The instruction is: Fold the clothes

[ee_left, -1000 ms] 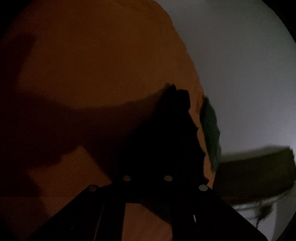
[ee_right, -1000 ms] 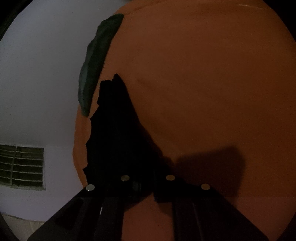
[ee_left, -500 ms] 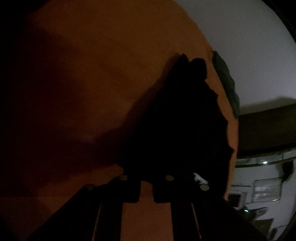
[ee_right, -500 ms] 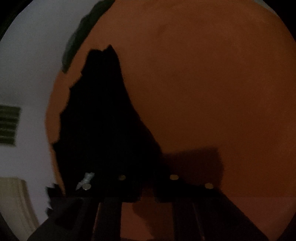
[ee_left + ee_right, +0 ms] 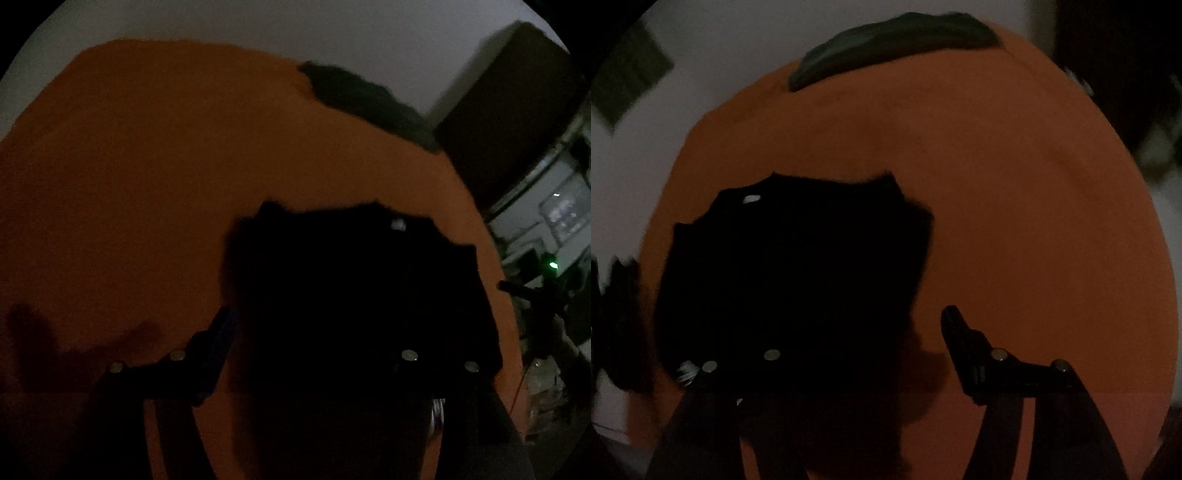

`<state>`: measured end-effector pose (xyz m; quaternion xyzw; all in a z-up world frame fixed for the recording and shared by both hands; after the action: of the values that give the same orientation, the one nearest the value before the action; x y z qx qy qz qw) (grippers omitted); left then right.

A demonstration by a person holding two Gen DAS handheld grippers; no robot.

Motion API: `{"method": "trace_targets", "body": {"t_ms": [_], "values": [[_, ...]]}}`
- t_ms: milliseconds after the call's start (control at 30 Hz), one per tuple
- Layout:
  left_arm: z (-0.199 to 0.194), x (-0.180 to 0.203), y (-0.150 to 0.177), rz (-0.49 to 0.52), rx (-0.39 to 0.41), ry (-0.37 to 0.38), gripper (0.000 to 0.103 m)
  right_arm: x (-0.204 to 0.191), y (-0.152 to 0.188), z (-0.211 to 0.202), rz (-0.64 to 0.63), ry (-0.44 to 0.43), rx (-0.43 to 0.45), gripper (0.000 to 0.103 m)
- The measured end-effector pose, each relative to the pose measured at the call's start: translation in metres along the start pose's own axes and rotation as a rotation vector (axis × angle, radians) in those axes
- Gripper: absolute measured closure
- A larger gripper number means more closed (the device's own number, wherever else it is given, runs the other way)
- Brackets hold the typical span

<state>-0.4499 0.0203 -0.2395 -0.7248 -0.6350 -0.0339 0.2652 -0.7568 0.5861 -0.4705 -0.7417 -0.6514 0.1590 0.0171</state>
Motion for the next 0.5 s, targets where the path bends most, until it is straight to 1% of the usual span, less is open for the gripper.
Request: {"method": "trace_targets", "body": {"t_ms": [33, 100, 167, 233, 300, 333, 400, 433, 467, 500], "values": [[0.013, -0.001, -0.014, 0.012, 0.001, -0.007, 0.037, -0.002, -0.015, 0.009, -0.026, 0.031, -0.002, 0.041], [0.037, -0.003, -0.037, 0.029, -0.001, -0.029, 0.037, -0.006, -0.036, 0.016, -0.065, 0.028, 0.033, 0.041], [0.052, -0.008, -0.042, 0.006, -0.003, -0.074, 0.037, -0.009, -0.057, 0.024, -0.094, 0.011, 0.065, 0.041], [0.068, -0.019, -0.046, -0.035, -0.013, -0.122, 0.037, -0.003, -0.065, 0.03, -0.081, -0.02, 0.077, 0.042], [0.073, -0.027, -0.045, -0.082, -0.013, -0.113, 0.037, 0.0, -0.057, 0.026, -0.069, -0.076, 0.085, 0.051], [0.072, -0.028, -0.045, -0.095, -0.008, -0.106, 0.037, 0.0, -0.059, 0.026, -0.058, -0.103, 0.092, 0.063], [0.071, -0.029, -0.049, -0.136, 0.004, -0.091, 0.037, 0.003, -0.052, 0.027, -0.048, -0.103, 0.081, 0.092], [0.067, -0.03, -0.047, -0.158, 0.014, -0.084, 0.037, 0.002, -0.059, 0.028, -0.041, -0.077, 0.093, 0.097], [0.063, -0.031, -0.045, -0.18, 0.025, -0.078, 0.037, 0.001, -0.067, 0.03, -0.034, -0.05, 0.105, 0.097], [0.065, -0.031, -0.053, -0.202, 0.036, -0.073, 0.035, -0.003, -0.075, 0.028, -0.01, -0.046, 0.127, 0.097]]}}
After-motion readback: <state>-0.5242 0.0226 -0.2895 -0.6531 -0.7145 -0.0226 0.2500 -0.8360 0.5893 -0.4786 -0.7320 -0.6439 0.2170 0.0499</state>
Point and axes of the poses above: each gripper's, at about its wrist camera, not at the fingertips, and z roughly the way its jaws point, x to its right, y to its underside, the point moved 8 cm from there along z, roughly the way its jaws point, and after that the axes turned 10 degrees about -x, right-handed, at the moved point
